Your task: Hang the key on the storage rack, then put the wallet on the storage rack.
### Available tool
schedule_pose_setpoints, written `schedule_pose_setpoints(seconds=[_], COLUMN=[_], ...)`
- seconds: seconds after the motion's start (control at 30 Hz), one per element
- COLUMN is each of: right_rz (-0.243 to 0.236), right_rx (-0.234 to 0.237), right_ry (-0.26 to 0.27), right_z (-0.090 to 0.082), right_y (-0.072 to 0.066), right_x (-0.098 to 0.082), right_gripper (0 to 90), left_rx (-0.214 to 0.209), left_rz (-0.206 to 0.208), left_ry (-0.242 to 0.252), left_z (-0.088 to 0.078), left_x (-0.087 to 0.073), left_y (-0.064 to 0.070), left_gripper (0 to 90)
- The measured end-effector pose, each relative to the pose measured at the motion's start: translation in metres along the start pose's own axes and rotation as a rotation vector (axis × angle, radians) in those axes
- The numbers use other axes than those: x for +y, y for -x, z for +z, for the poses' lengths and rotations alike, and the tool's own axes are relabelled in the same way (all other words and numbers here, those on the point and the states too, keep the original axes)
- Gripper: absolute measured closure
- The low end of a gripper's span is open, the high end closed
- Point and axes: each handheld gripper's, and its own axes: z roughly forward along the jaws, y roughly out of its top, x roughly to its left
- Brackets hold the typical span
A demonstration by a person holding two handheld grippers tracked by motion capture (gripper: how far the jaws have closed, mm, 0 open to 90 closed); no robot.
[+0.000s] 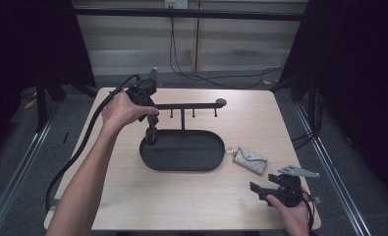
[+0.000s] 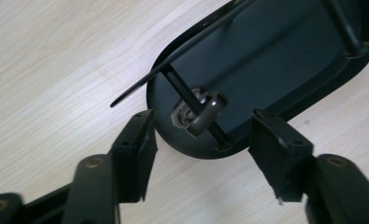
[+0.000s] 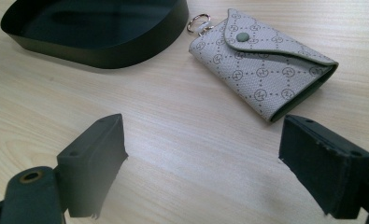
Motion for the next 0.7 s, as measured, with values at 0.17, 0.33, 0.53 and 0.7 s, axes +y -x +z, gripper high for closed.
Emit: schedule_pose_setpoints(seconds=[0.17, 0.33, 0.53, 0.7], right_rz=[-0.004, -0.002, 0.001, 0.0], right_rx=[0.0, -0.001, -0.003, -0.006], right_ry=[-0.001, -0.001, -0.001, -0.004], right_z=[-0.001, 0.0, 0.0, 0.0], right_y=[-0.001, 0.0, 0.0, 0.0], right_x=[0.0, 0.0, 0.0, 0.0], right_gripper=[14.3, 14.3, 14.3, 14.3], left_rx=[-0.024, -0.054, -0.125, -0.143], left_rz=[0.014, 0.016, 0.038, 0.033], left_ry=[0.047, 0.108, 0.172, 0.223], left_z=[-0.003, -0.007, -0.008, -0.01], left_x=[-0.008, -0.019, -0.037, -0.052], left_y=[0.001, -0.001, -0.012, -0.02], left_gripper=[32.0, 27.8, 18.2, 18.6])
